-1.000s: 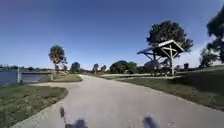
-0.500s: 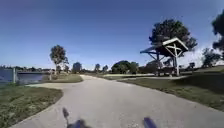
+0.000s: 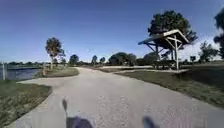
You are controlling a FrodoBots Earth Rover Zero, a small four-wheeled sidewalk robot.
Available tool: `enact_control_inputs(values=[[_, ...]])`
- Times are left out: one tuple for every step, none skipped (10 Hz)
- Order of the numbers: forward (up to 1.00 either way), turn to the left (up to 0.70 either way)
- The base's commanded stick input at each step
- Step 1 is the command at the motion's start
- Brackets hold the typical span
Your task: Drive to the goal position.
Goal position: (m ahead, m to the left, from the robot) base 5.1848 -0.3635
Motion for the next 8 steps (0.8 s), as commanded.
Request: enact_control_inputs(values=[[0.85,0.14],[0.85,0.18],[0.85,0.21],[0.85,0.24],[0.85,0.28],[0.85,0.31],[0.85,0.32],[0.85,0.23]])
